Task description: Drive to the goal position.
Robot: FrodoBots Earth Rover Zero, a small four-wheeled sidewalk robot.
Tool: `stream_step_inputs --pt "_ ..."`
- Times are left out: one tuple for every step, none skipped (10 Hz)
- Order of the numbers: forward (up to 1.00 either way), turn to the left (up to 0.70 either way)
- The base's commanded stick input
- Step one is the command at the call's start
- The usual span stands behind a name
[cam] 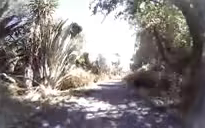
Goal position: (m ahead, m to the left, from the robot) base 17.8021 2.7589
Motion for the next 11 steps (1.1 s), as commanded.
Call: stream_step_inputs --pt "0.85 -0.34" --pt "0.85 -0.34" --pt "0.85 -0.34" --pt "0.85 0.0" --pt "0.85 0.0" --pt "0.85 0.0" --pt "0.85 0.0" --pt "0.85 0.0" --pt "0.85 0.0" --pt "0.85 0.0" --pt "0.85 0.0"
